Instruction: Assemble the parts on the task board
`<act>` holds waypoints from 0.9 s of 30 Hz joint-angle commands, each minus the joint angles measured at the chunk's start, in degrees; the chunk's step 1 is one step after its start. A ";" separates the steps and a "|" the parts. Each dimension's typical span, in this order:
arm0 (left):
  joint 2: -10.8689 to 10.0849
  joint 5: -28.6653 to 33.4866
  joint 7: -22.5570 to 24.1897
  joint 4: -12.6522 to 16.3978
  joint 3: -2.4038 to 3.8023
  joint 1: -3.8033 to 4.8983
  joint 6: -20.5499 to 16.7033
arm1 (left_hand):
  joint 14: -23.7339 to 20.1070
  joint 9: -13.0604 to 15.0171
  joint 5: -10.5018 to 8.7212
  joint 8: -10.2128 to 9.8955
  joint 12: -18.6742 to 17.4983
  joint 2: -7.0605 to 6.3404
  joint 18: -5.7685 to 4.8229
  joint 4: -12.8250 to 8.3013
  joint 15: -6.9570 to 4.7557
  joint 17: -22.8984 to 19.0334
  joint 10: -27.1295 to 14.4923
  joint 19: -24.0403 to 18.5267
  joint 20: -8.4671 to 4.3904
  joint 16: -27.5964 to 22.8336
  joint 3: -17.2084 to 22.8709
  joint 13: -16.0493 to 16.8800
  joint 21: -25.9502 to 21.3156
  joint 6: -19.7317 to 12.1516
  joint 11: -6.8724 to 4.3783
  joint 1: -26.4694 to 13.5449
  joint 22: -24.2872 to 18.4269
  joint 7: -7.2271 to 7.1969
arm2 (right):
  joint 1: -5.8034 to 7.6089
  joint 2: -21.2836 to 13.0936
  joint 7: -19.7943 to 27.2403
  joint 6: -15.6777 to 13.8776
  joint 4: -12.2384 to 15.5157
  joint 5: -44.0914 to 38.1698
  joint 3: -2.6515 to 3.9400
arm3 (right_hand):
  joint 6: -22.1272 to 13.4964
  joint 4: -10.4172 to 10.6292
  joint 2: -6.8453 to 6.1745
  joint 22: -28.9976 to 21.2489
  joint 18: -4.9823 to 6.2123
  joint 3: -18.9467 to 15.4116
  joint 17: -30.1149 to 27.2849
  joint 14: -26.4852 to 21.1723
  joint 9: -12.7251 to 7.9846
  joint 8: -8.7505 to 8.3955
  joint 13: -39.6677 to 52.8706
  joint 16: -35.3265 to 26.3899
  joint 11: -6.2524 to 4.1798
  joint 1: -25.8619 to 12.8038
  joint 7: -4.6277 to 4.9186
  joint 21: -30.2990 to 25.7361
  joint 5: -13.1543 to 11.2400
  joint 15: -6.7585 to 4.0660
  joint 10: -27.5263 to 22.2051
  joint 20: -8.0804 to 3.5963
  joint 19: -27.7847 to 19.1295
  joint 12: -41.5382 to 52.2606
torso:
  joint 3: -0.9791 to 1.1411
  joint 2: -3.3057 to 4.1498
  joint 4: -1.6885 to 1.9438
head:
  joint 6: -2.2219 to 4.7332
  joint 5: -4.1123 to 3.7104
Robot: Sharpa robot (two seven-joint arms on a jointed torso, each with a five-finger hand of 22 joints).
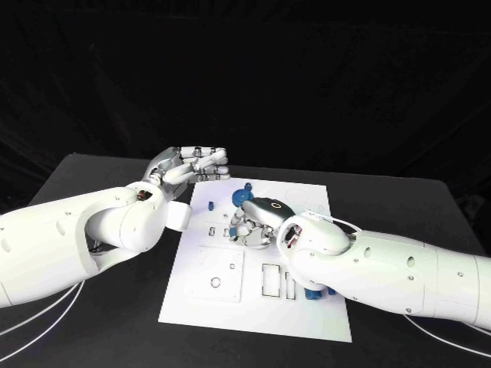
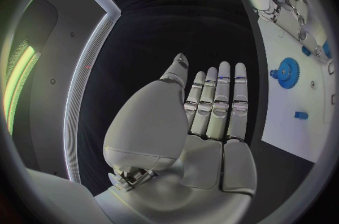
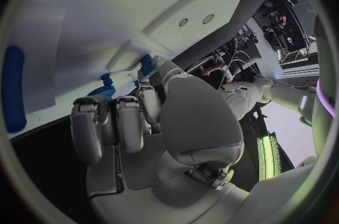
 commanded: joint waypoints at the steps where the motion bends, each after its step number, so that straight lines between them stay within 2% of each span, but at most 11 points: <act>1: 0.12 -0.25 0.13 0.04 0.04 0.06 1.18 | 0.01 -0.04 0.17 -0.40 -0.16 0.43 0.79 -0.40 0.31 0.06 0.02 0.09 0.27 -0.24 -0.10 -0.02 -0.40 0.05 0.20 0.02 -0.06 0.20 | -0.19 0.14 -0.34 1.76 -0.47 -0.91 -0.19 | 0.17 0.24 -0.09 13.46 -0.65 0.01 7.93 4.40 0.02 0.04 0.07 0.15 0.07 -0.57 -0.08 0.10 0.04 -0.32 0.10 -0.31 4.46 -0.10 | -0.01 -0.02 -0.01 | -0.17 0.00; 15: 0.09 -0.25 -0.01 -0.03 0.04 0.06 1.19 | 0.01 -0.04 0.17 -0.40 -0.16 0.43 0.79 -0.40 0.31 0.06 0.02 0.09 0.27 -0.24 -0.10 -0.02 -0.40 0.05 0.20 0.02 -0.06 0.20 | -0.26 0.29 -0.36 2.94 -0.73 -0.92 -0.26 | -0.20 0.10 -0.82 13.29 -0.58 -0.03 7.74 4.35 -0.03 -0.16 -0.28 0.05 0.20 -0.92 0.10 -0.13 -0.55 -0.24 -0.30 -0.26 4.29 -0.55 | 0.00 -0.04 0.00 | -0.12 -0.05; 20: 0.08 -0.25 -0.02 -0.04 0.04 0.06 1.19 | 0.01 -0.04 0.17 -0.40 -0.16 0.43 0.79 -0.40 0.31 0.06 0.02 0.09 0.27 -0.24 -0.10 -0.02 -0.40 0.05 0.20 0.02 -0.06 0.20 | -0.26 0.29 -0.48 3.00 -0.70 -0.93 -0.26 | -0.80 0.31 -1.72 13.17 -0.54 -0.40 7.65 4.33 -0.16 -0.50 -0.78 -0.01 0.46 -1.77 0.41 -0.29 -0.88 -0.04 -0.82 -0.14 4.17 -1.15 | -0.01 -0.02 -0.02 | -0.13 0.00; 24: 0.07 -0.25 -0.05 -0.04 0.04 0.06 1.20 | 0.01 -0.04 0.17 -0.40 -0.16 0.43 0.79 -0.40 0.31 0.06 0.02 0.09 0.27 -0.24 -0.10 -0.02 -0.40 0.05 0.20 0.02 -0.06 0.20 | -0.26 0.32 -0.63 2.43 -0.68 -0.99 -0.27 | -1.84 1.17 -3.00 13.09 -0.50 -1.64 7.57 4.31 -0.39 -1.09 -1.10 -0.07 0.89 -3.69 0.87 -0.43 -0.68 0.32 -1.16 0.12 4.07 -1.52 | 0.01 -0.01 -0.03 | -0.10 -0.06; 27: 0.08 -0.25 -0.07 -0.06 0.04 0.06 1.22 | 0.01 -0.04 0.17 -0.40 -0.16 0.43 0.79 -0.40 0.31 0.06 0.02 0.09 0.27 -0.24 -0.10 -0.02 -0.40 0.05 0.20 0.02 -0.06 0.20 | -0.27 0.33 -0.73 2.04 -0.68 -1.02 -0.27 | -2.42 1.46 -3.36 13.03 -0.48 -2.13 7.54 4.30 -0.51 -1.40 -1.20 -0.09 1.06 -4.26 1.06 -0.51 -0.71 0.47 -1.30 0.27 4.01 -1.65 | 0.01 -0.04 0.00 | -0.11 -0.12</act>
